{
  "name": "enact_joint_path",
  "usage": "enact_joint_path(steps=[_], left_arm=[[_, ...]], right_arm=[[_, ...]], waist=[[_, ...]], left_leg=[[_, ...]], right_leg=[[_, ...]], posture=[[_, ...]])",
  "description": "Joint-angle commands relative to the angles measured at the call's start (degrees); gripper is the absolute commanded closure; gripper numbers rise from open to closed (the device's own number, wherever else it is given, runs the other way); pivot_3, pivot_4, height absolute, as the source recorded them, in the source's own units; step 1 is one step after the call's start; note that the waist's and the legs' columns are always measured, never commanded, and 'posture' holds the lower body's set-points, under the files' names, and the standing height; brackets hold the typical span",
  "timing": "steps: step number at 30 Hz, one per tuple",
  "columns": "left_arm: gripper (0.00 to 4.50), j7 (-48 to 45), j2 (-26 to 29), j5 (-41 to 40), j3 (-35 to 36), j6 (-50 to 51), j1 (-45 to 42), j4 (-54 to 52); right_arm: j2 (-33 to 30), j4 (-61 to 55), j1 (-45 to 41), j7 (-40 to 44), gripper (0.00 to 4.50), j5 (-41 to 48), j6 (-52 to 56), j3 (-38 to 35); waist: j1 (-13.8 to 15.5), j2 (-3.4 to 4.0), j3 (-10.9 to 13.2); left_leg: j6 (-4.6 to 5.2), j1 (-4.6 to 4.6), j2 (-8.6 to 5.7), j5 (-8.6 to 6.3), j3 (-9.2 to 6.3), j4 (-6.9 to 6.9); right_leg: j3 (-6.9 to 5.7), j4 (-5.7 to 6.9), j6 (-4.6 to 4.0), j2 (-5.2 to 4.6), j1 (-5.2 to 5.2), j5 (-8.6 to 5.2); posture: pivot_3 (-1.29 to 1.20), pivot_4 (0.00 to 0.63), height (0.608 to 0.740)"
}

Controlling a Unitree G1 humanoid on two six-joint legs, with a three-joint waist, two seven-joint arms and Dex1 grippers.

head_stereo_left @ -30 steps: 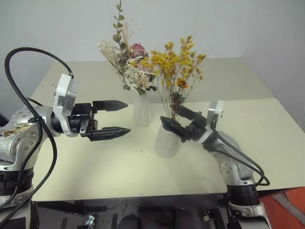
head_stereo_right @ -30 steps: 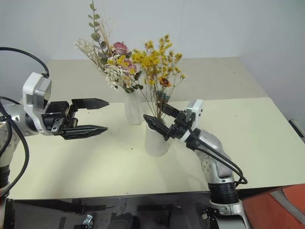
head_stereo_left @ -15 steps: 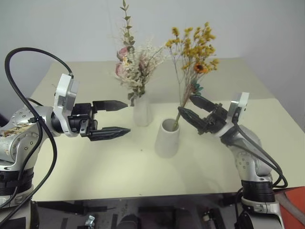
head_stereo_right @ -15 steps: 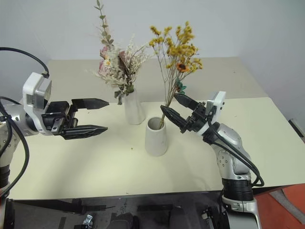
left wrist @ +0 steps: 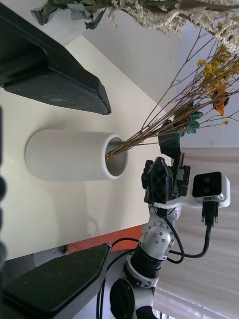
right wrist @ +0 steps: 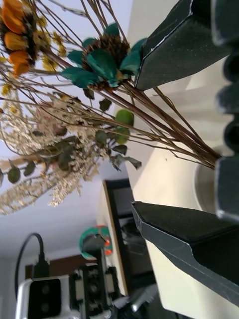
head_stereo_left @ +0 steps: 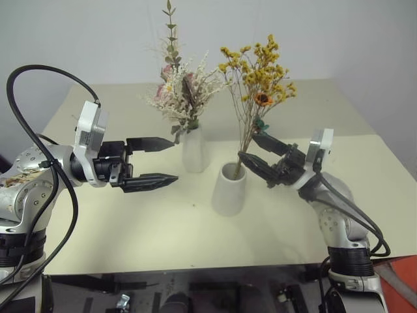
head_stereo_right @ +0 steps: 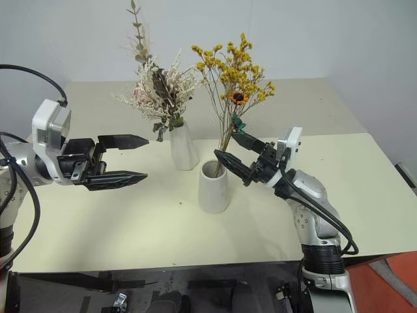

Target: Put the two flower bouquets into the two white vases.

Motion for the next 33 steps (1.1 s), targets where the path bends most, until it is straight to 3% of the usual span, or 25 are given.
enact_joint_path(steps=[1, 22, 28, 33], left_arm=[[0.0, -0.5, 0.5, 0.4, 0.5, -1.5, -1.4, -0.1], [0.0, -0.4, -0.4, 0.5, 0.1, -1.7, -1.2, -0.2], [0.0, -0.3, -0.8, 0.4, 0.0, -1.7, -1.1, -0.3], [0.0, 0.2, -0.8, 0.2, 0.5, -1.5, -0.2, -1.1]], right_arm=[[-3.5, -0.9, -1.1, 3.7, 0.34, 2.7, 4.3, 0.3], [-12.4, 2.4, -2.0, 10.6, 0.34, 3.8, 7.6, -1.8], [-13.9, 6.1, -3.4, 10.4, 0.34, 4.6, 12.8, -2.1], [-15.6, 12.9, -6.1, 8.8, 0.34, -2.9, 10.3, 0.2]], waist=[[0.0, 0.0, 0.0], [0.1, 0.0, 0.0], [0.1, -0.01, 0.0], [0.0, -0.01, 0.0]], left_leg=[[0.0, 0.0, 0.0, 0.0, 0.01, 0.0], [0.01, -0.02, 0.0, -0.01, 0.02, 0.01], [0.01, 0.0, 0.0, -0.01, 0.03, 0.01], [0.01, -0.01, 0.0, -0.01, 0.04, 0.02]], right_leg=[[0.0, -0.01, 0.0, 0.0, 0.0, 0.0], [0.0, -0.04, 0.0, -0.01, 0.01, 0.0], [0.0, -0.03, 0.0, -0.01, 0.04, 0.0], [0.0, -0.04, 0.0, -0.01, 0.03, 0.0]], posture=[[0.0, 0.15, 0.74], [0.0, 0.15, 0.74], [0.0, 0.15, 0.74], [0.0, 0.15, 0.74]])
